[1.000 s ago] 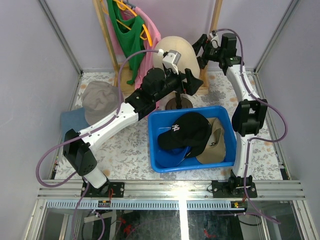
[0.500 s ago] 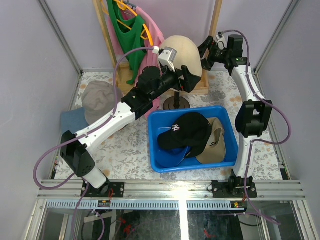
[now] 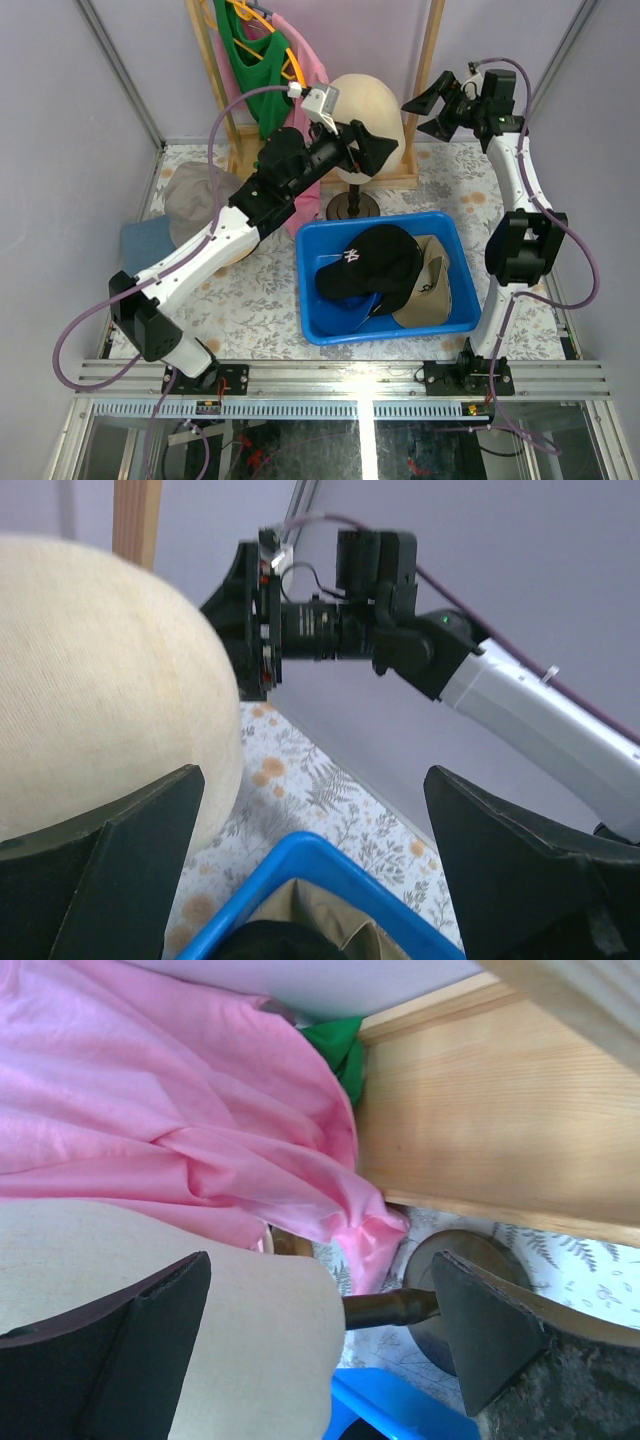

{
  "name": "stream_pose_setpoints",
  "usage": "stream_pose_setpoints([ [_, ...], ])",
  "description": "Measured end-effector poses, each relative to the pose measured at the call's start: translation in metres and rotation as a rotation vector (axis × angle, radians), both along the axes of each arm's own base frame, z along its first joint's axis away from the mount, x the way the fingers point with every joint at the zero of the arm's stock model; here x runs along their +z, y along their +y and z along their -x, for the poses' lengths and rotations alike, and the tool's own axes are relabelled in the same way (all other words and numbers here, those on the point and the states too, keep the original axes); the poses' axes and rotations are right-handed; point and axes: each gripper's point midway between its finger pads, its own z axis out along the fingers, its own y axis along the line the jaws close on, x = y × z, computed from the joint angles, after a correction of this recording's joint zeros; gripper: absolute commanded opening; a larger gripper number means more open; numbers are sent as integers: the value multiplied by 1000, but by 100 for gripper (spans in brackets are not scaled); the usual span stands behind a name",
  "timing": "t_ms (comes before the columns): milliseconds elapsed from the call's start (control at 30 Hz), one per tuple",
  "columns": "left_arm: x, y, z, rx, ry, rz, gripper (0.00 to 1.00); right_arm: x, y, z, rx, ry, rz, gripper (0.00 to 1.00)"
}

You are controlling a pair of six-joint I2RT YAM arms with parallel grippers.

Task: Stack the hats
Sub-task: Move the hat stand to the center of the board.

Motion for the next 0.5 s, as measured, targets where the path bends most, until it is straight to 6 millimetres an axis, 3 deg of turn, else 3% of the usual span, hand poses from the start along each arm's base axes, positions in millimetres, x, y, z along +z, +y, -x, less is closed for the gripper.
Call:
stream_pose_setpoints([
  [167, 33, 9, 9, 0, -56, 56, 92, -3, -22, 2, -66, 0, 42, 100],
  [333, 54, 22, 18, 24, -80, 96, 92, -3, -40, 13, -138, -11, 111, 100],
  [500, 54, 51, 35, 85, -64, 138, 92, 11, -54, 51, -220, -66, 194, 100],
])
